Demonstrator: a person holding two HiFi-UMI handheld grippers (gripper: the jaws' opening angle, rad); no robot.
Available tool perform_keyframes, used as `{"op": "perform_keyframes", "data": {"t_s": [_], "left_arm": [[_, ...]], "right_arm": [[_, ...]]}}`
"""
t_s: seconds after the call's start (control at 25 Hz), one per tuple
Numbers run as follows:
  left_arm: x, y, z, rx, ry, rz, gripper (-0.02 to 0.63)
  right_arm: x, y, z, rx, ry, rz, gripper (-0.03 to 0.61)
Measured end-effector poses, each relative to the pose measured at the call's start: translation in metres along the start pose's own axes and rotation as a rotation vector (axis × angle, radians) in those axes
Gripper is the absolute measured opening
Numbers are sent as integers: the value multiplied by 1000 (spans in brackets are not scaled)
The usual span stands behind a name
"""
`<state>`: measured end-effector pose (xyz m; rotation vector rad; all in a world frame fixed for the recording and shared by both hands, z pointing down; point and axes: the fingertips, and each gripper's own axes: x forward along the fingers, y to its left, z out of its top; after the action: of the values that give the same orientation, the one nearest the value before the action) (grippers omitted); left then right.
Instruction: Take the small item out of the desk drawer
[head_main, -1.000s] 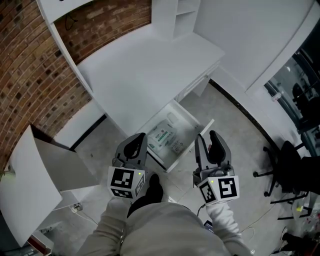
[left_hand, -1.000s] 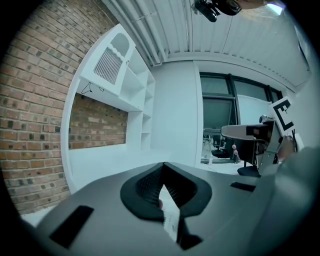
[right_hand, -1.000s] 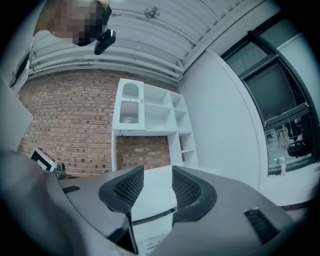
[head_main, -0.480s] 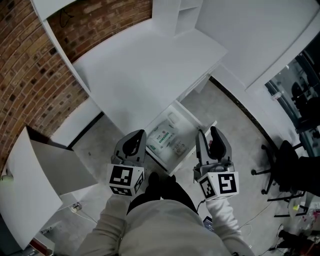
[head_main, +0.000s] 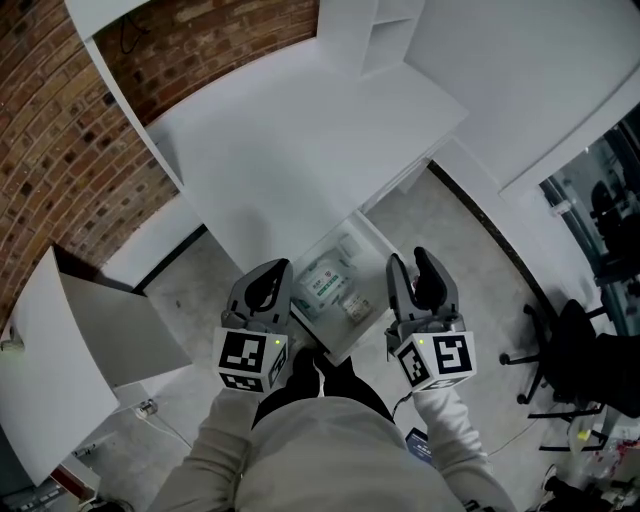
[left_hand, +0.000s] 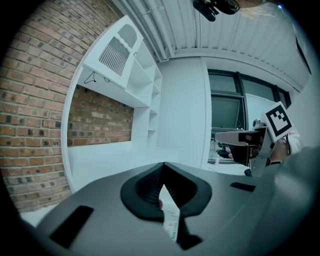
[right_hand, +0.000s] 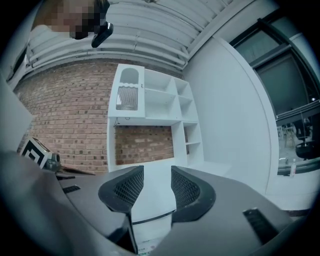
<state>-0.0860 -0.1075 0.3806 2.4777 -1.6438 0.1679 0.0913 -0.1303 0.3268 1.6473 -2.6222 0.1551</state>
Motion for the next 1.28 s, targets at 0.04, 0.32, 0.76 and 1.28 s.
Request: {"op": "perform_keyframes", "data": {"t_s": [0.04,0.32,0.76,1.28], "left_arm": [[3,1,1,-1,0,8,17],[26,11,-7,-18,22,66,17],[52,26,-19,-49,71,162,17],[59,41,-42,-92,135,261,17]], "right_arm": [[6,-3,-3,3,10,9,189],[52,-24,-33,27,106,64,189],[109,-50,-100,15,288,140,189],[152,-56,-195,-44,551,210,187]]}}
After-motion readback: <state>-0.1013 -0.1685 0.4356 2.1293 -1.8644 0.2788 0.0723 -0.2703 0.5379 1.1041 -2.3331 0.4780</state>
